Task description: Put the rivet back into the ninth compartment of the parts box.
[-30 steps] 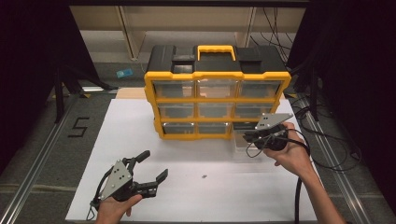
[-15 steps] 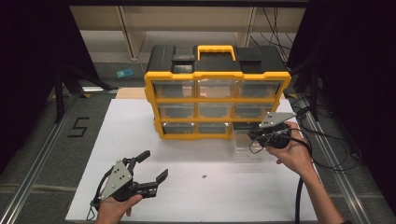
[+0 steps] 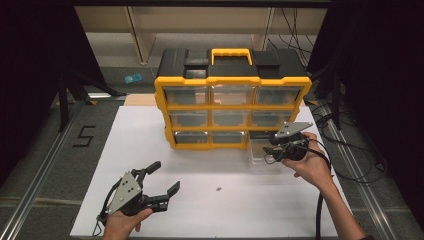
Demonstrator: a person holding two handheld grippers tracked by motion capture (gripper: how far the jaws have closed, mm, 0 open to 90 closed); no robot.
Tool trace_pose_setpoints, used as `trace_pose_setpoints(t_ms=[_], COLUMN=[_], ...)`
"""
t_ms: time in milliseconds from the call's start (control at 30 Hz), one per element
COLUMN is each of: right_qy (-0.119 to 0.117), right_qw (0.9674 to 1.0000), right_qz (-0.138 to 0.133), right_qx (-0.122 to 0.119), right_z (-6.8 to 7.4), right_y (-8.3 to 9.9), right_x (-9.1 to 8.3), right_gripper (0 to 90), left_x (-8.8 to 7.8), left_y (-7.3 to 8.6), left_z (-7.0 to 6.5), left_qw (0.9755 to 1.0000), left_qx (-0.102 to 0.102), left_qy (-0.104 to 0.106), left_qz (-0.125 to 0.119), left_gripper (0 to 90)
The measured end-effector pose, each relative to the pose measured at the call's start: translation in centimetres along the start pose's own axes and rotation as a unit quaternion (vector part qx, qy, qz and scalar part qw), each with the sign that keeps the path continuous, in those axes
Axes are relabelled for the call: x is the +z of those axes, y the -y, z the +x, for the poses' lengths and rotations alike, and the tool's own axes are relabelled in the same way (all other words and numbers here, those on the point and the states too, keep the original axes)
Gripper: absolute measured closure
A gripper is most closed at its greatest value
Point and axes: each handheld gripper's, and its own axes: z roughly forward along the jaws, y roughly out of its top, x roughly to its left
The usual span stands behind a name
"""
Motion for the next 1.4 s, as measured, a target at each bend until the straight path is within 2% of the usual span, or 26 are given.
trace_pose_setpoints(t_ms=[100,167,367,633,833,967,1133,1400], right_qy=[0.0,-0.006,-0.026,-0.065,-0.096,-0.112,-0.128,-0.142], right_qw=[0.9998,0.9996,0.9979,0.9944,0.9901,0.9872,0.9837,0.9799], right_qz=[-0.019,-0.027,-0.041,-0.046,-0.025,-0.008,0.016,0.044], right_qx=[0.001,-0.01,-0.043,-0.07,-0.099,-0.113,-0.125,-0.133], right_z=[0.7,1.3,3.4,6.4,9.0,10.1,11.0,11.7], right_y=[-0.7,-1.3,-2.7,-3.9,-4.5,-4.5,-4.4,-4.1], right_x=[-0.4,-0.5,-0.5,0.4,1.8,2.8,4.3,6.3], right_gripper=[48.7,46.0,39.2,35.5,31.2,31.5,31.6,32.2], left_x=[0.0,0.0,0.0,0.0,0.0,0.0,0.0,0.1], left_y=[0.0,0.0,0.0,0.0,0.0,0.0,0.0,0.1], left_z=[0.0,0.0,0.0,0.0,0.0,0.0,0.0,0.0], left_qw=[1.0,1.0,1.0,1.0,1.0,1.0,1.0,1.0], left_qx=[0.001,0.001,0.003,0.002,0.002,0.001,0.002,0.002], left_qy=[0.001,0.001,0.001,0.0,0.001,0.001,0.001,0.0], left_qz=[0.0,0.0,0.0,0.0,0.0,0.0,0.002,0.003], left_gripper=[16.5,16.6,16.5,16.6,16.6,16.6,16.5,16.5])
